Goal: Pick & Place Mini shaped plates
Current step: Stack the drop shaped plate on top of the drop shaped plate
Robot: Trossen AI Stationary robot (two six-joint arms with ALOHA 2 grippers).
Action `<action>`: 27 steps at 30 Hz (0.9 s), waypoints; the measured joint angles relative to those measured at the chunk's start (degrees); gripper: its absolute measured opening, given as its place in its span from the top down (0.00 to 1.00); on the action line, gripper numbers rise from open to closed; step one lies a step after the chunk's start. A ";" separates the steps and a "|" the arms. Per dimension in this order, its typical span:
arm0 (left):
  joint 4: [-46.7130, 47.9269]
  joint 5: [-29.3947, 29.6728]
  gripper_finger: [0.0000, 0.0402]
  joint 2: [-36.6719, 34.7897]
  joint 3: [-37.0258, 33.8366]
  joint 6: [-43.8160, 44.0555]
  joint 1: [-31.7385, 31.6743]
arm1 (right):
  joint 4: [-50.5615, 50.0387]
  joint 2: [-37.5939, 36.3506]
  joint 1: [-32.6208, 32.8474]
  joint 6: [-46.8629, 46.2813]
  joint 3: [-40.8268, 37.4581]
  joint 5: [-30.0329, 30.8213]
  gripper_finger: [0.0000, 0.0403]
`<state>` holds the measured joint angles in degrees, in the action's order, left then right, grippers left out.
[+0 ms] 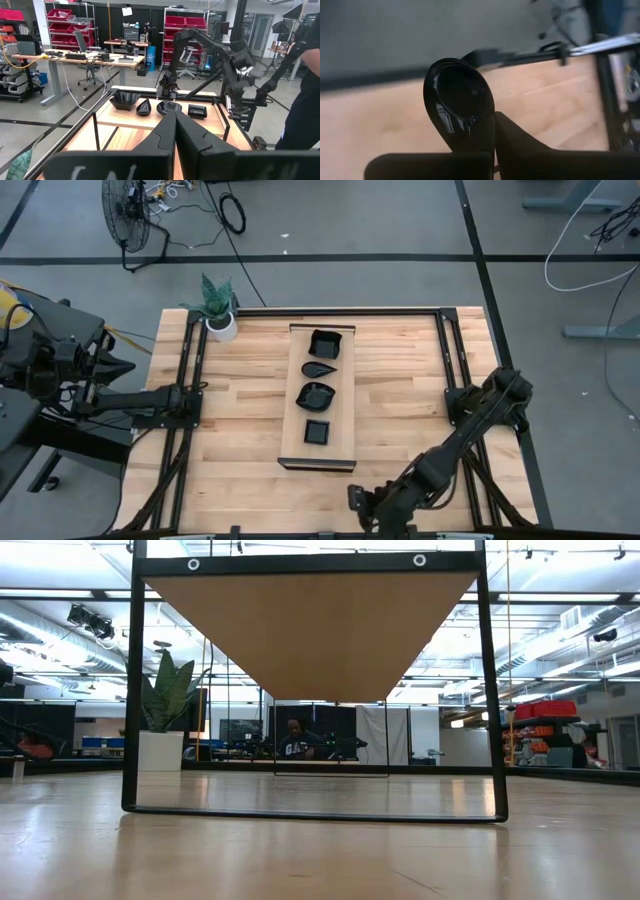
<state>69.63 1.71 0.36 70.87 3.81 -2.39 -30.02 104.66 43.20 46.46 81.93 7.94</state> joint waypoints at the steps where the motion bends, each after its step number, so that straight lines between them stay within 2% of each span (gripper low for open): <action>1: 0.00 -0.01 0.97 -0.01 0.01 -0.02 0.00 | 0.93 -1.02 0.00 -2.36 0.00 0.00 0.99; 7: 0.00 0.00 0.96 0.00 0.01 0.01 0.00 | 5.08 -7.10 0.00 -17.23 0.00 0.00 0.99; 12: 0.00 -0.01 0.96 -0.02 0.02 -0.02 0.00 | 8.22 -12.22 -0.30 -33.11 0.00 0.03 0.99; 15: -0.02 -0.02 0.96 -0.01 0.02 0.00 0.00 | 9.23 -14.71 -1.20 -38.30 0.00 0.10 0.99; 23: 0.00 -0.02 0.97 0.00 0.02 0.00 0.00 | 3.66 -20.55 -5.03 -51.47 0.00 -0.51 0.99; 27: 0.00 -0.01 0.97 0.00 0.00 0.00 0.00 | -2.85 -22.45 -8.27 -56.51 0.02 -5.97 0.99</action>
<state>69.63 1.70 0.36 70.88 3.81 -2.39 -32.87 82.22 34.93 -10.05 81.95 1.97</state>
